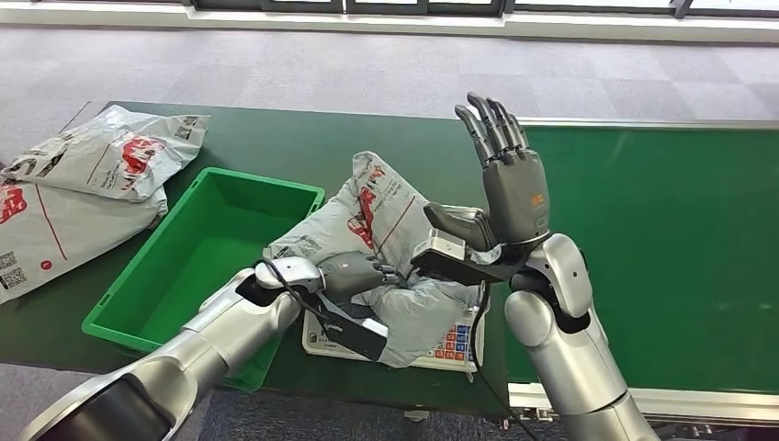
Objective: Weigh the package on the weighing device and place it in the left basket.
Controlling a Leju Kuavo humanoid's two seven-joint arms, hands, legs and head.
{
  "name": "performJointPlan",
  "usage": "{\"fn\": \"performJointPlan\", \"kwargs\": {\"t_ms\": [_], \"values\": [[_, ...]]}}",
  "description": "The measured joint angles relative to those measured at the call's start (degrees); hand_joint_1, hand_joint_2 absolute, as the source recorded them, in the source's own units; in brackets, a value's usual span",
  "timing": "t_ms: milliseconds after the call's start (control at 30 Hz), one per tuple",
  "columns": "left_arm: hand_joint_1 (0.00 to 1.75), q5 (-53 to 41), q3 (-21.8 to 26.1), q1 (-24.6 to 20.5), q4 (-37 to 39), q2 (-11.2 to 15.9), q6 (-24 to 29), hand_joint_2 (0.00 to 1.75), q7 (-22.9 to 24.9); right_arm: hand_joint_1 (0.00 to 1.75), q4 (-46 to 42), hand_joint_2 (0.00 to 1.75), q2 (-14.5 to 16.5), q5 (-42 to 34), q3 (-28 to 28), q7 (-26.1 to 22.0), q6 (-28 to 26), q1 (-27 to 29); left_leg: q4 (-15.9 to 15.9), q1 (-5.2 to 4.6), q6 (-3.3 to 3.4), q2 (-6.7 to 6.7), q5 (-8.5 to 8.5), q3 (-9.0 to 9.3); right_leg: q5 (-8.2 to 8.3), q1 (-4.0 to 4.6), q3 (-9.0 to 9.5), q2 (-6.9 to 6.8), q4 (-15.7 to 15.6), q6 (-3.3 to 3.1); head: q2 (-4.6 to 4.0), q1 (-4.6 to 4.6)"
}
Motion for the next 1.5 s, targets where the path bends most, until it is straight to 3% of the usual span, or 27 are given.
{"fn": "performJointPlan", "kwargs": {"t_ms": [200, 367, 500, 633, 800, 867, 900, 967, 1033, 1067, 1133, 1167, 1367, 1500], "values": [[1.75, 12.92, 8.33, 1.49, -14.23, 6.25, -3.42, 1.75, -1.27, 0.00, -0.02, 0.00, -0.50, 0.11, -1.98, -0.62, -1.09, 3.27, -0.01, 0.03, -0.18, 0.10, 0.13, -0.73, 0.10, 0.11, -0.81, 0.20, 0.04, -0.09, 0.00, 0.02], [1.75, 15.17, 13.97, 3.37, -23.10, 8.51, -4.73, 1.75, -1.72, 0.00, -0.11, 0.00, -0.53, 0.33, -2.73, -0.85, -1.09, 4.25, -0.01, 0.05, -0.19, 0.12, 0.13, -1.01, 0.10, 0.11, -1.09, 0.22, 0.05, -0.10, 0.00, 0.02], [1.75, 17.81, 16.38, 4.86, -27.23, 9.38, -4.98, 1.75, -2.42, 0.00, -0.19, 0.00, -0.53, 0.38, -2.88, -0.87, -1.08, 4.59, -0.01, 0.04, -0.18, 0.12, 0.12, -1.12, 0.10, 0.08, -1.19, 0.21, 0.05, -0.09, 0.00, 0.02], [1.75, 31.04, 20.96, 9.52, -37.05, 10.30, -6.58, 1.75, -3.56, 0.00, -1.10, 0.00, -0.46, 0.91, -3.00, -1.16, -0.81, 6.00, -0.01, 0.04, -0.18, 0.14, 0.11, -1.20, 0.10, 0.08, -1.28, 0.24, 0.05, -0.10, 0.00, 0.01], [1.75, 41.41, 31.74, 14.61, -47.99, 8.65, -11.93, 1.75, -3.68, 0.00, -2.62, 0.00, 0.10, 1.82, -3.34, -1.10, 0.03, 7.26, -0.02, 0.04, -0.19, 0.14, 0.11, -1.32, 0.08, 0.10, -1.42, 0.23, 0.05, -0.11, 0.00, 0.01], [1.75, 42.57, 37.09, 15.52, -49.61, 6.87, -10.91, 1.75, -2.78, 0.00, -3.08, 0.00, 0.38, 2.10, -3.56, -1.02, 0.21, 7.51, -0.02, 0.05, -0.19, 0.14, 0.11, -1.32, 0.08, 0.11, -1.44, 0.23, 0.05, -0.11, 0.00, 0.01], [1.75, 40.56, 39.63, 15.75, -49.94, 6.01, -7.84, 1.75, -1.37, 0.00, -3.36, 0.00, 0.50, 2.32, -3.69, -0.92, 0.17, 7.72, -0.02, 0.05, -0.19, 0.15, 0.11, -1.31, 0.08, 0.11, -1.45, 0.23, 0.05, -0.11, 0.00, 0.00], [1.75, 28.34, 42.95, 15.77, -49.29, 5.16, 5.20, 1.75, 6.52, 0.00, -4.07, 0.00, 0.65, 2.81, -3.97, -0.79, 0.04, 8.29, -0.02, 0.04, -0.20, 0.17, 0.12, -1.29, 0.10, 0.10, -1.45, 0.24, 0.04, -0.12, 0.00, 0.01], [1.75, 6.30, 43.62, 15.24, -46.07, 5.32, 19.56, 1.75, 20.04, 0.00, -4.64, 0.00, 0.79, 3.15, -4.15, -0.98, 0.12, 8.62, -0.02, 0.04, -0.22, 0.19, 0.14, -1.29, 0.14, 0.11, -1.47, 0.28, 0.04, -0.15, 0.00, 0.01], [1.75, -7.20, 43.40, 14.79, -43.44, 5.62, 23.82, 1.75, 26.29, 0.00, -4.77, 0.00, 0.93, 3.21, -4.19, -1.17, 0.29, 8.60, -0.02, 0.04, -0.22, 0.18, 0.17, -1.29, 0.16, 0.13, -1.46, 0.29, 0.04, -0.17, 0.00, 0.00], [1.75, -30.68, 42.16, 13.70, -36.49, 6.31, 27.10, 1.75, 34.54, 0.00, -4.80, 0.00, 1.33, 3.27, -4.19, -1.46, 0.67, 8.18, -0.01, 0.04, -0.22, 0.17, 0.25, -1.31, 0.20, 0.16, -1.47, 0.25, 0.05, -0.20, 0.00, 0.01], [1.75, -36.87, 41.14, 13.10, -32.73, 6.69, 27.45, 1.75, 36.87, 0.00, -4.79, 0.00, 1.52, 3.26, -4.18, -1.55, 0.81, 7.86, -0.01, 0.04, -0.21, 0.16, 0.29, -1.33, 0.21, 0.16, -1.47, 0.22, 0.05, -0.21, 0.00, 0.01], [1.74, -38.53, 35.83, 11.42, -15.01, 7.79, 29.28, 1.75, 41.22, 0.00, -4.60, 0.00, 1.91, 2.74, -4.16, -1.56, 1.22, 6.47, -0.01, 0.04, -0.22, 0.36, 0.31, -1.43, 0.34, 0.12, -1.63, 0.47, 0.05, -0.20, 0.00, 0.02], [0.00, -38.49, 34.38, 10.76, -8.92, 8.17, 29.56, 1.75, 41.68, 0.00, -4.24, 0.00, 1.91, 2.33, -4.16, -1.68, 1.26, 6.06, -0.01, 0.04, -0.21, 0.35, 0.31, -1.54, 0.35, 0.14, -1.73, 0.45, 0.05, -0.19, 0.00, 0.02]]}}
